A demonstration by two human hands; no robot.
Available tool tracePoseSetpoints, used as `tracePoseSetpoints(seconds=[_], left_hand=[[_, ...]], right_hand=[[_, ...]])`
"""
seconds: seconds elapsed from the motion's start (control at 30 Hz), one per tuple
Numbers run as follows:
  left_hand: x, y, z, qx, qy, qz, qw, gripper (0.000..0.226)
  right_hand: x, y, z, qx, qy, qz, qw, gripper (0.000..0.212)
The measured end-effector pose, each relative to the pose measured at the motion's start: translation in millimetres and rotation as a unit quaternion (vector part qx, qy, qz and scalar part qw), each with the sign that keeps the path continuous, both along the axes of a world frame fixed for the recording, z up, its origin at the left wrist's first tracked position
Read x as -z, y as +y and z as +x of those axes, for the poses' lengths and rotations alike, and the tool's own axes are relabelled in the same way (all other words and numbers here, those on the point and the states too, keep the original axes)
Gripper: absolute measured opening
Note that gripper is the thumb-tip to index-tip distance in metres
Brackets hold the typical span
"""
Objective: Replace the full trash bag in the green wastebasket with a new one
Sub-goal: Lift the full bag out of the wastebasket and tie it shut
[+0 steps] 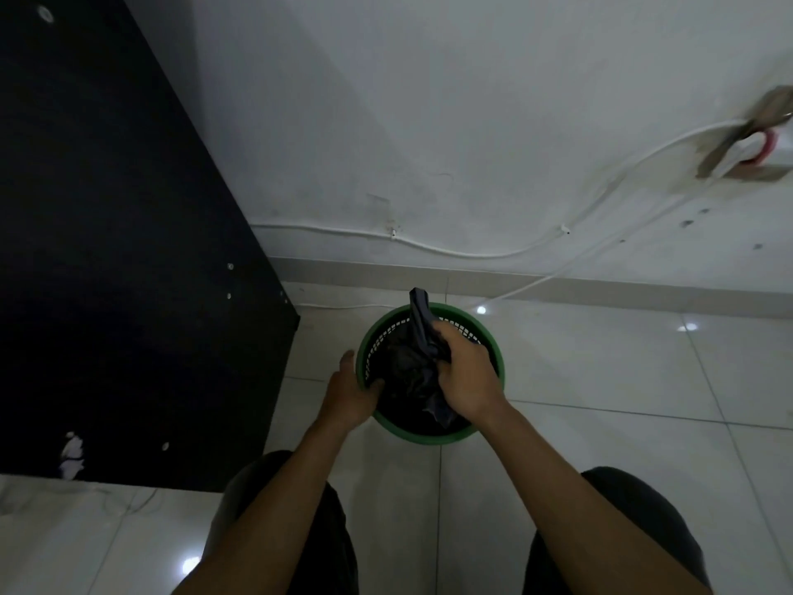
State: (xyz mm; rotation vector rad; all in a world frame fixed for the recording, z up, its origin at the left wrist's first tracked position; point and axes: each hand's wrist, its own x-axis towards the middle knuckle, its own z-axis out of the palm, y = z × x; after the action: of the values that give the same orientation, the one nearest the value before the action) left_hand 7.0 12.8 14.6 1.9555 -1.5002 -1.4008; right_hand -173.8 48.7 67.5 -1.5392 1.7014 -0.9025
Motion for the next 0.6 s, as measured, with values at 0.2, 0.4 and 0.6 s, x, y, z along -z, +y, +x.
tracePoseSetpoints(seconds=[0.2,0.4,0.6], left_hand=[[30.6,20.7,-7.9,-0.009,-0.059,-0.098,0.993,0.059],[39.8,33.1,-10.5,-0.045,-0.117,-0.148,0.981,0.054],[32.6,28.9,-14.2,-0.187,0.058,-0.119,0.973,0.054]], right_hand=[[-10.5,-3.9,-6.8,0.009,-0.001,0.001,1.000,0.055],[-47.2,-12.6,-20.3,0.013,-0.001,-0.005,1.000,0.054],[-109.9,-24.0,-27.2,-0.003,-0.022,-0.066,0.998,0.061]])
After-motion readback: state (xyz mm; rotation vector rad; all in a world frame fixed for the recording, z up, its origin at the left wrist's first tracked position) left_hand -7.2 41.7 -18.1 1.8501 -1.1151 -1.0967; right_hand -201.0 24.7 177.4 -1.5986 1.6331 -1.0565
